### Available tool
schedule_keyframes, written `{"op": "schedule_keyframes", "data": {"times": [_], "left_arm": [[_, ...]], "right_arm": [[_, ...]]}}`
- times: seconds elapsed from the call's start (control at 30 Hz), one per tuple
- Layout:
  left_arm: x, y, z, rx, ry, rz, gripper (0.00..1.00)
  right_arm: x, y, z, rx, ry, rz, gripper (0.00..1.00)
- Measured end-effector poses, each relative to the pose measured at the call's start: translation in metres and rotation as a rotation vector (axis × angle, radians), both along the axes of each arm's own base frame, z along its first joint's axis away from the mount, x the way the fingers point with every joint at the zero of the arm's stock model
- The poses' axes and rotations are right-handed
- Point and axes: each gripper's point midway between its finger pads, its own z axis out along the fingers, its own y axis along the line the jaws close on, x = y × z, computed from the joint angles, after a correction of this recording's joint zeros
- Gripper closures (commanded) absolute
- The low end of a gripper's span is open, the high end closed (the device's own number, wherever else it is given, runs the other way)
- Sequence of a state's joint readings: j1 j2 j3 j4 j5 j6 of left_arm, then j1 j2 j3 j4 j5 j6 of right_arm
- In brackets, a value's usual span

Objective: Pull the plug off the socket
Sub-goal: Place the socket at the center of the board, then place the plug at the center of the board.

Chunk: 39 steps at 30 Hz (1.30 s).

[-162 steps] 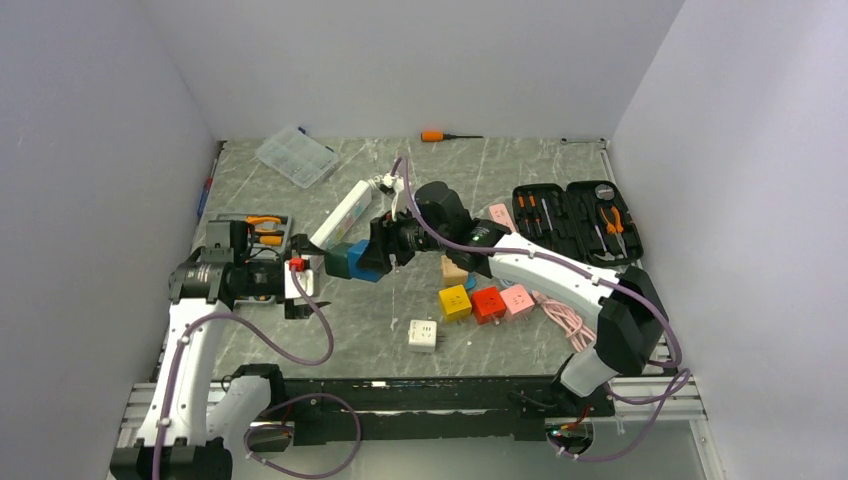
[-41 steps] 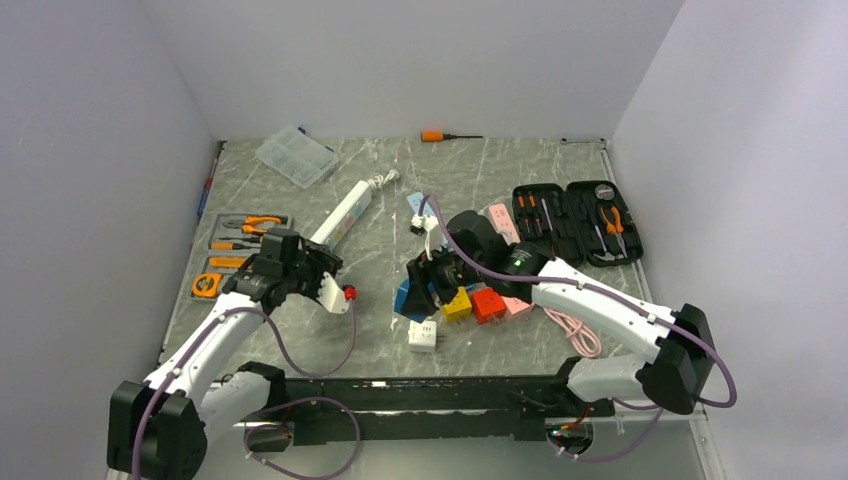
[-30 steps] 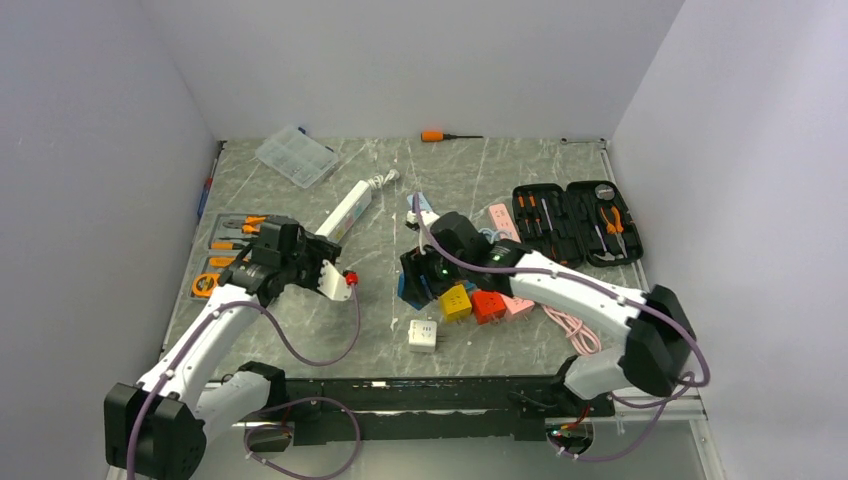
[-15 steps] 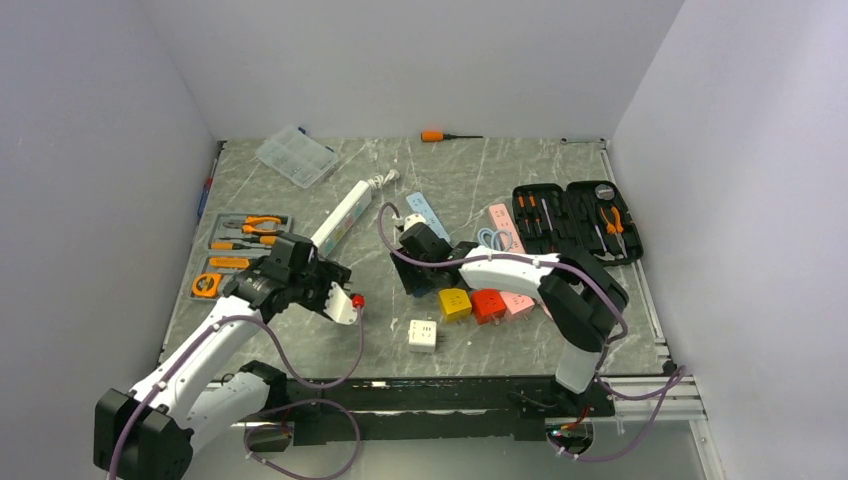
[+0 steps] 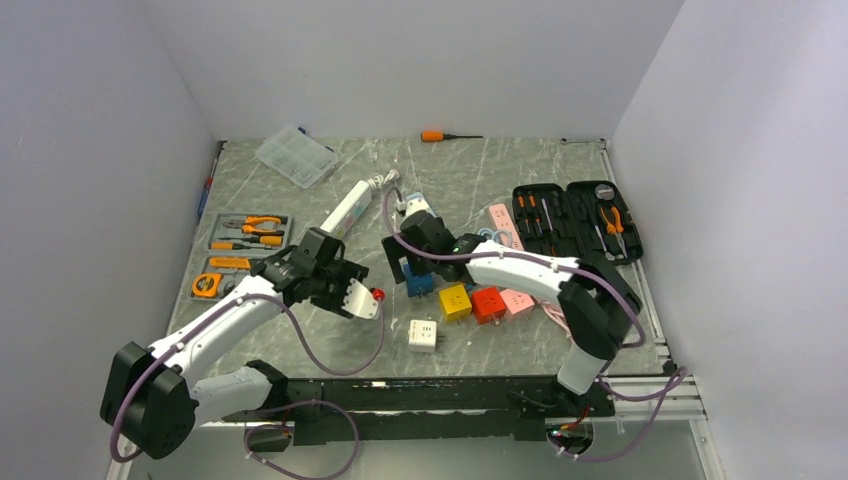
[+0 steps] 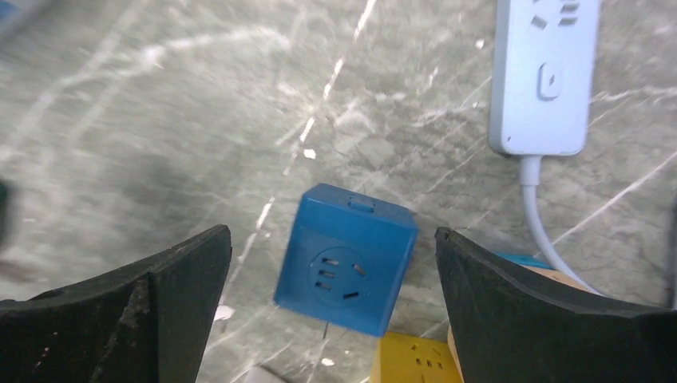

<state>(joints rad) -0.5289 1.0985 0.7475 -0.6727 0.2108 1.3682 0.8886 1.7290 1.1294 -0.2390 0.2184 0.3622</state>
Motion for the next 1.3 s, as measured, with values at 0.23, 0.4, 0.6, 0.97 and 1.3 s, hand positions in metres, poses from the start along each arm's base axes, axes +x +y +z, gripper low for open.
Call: {"op": "schedule_keyframes", "data": {"times": [0.23,0.4,0.6,0.97,1.3], "left_arm": [[-0.002,-0.021,-0.005,0.014,0.064,-0.02,1.0],[-0.007,-0.034,-0.018,0.033,0.125,-0.023,1.0],[-0.028,-0.045,-0.05,0.121,0.258,-0.015,1.0],[-0.023,-0.095,-0.074,0.143,0.384,0.121,0.91],[-0.026,-0.113,-0.079,0.101,0.452,0.223,0.36]], "right_arm": [[0.016,0.002,0.1,0.143,-0.134,-0.038,0.0],[0.038,-0.041,0.162,0.222,-0.22,-0.179,0.0],[0.036,-0.087,0.178,0.241,-0.233,-0.299,0.0],[0.01,-0.117,0.139,0.188,-0.15,-0.361,0.0],[0.006,-0.133,0.159,0.231,-0.183,-0.401,0.0]]}}
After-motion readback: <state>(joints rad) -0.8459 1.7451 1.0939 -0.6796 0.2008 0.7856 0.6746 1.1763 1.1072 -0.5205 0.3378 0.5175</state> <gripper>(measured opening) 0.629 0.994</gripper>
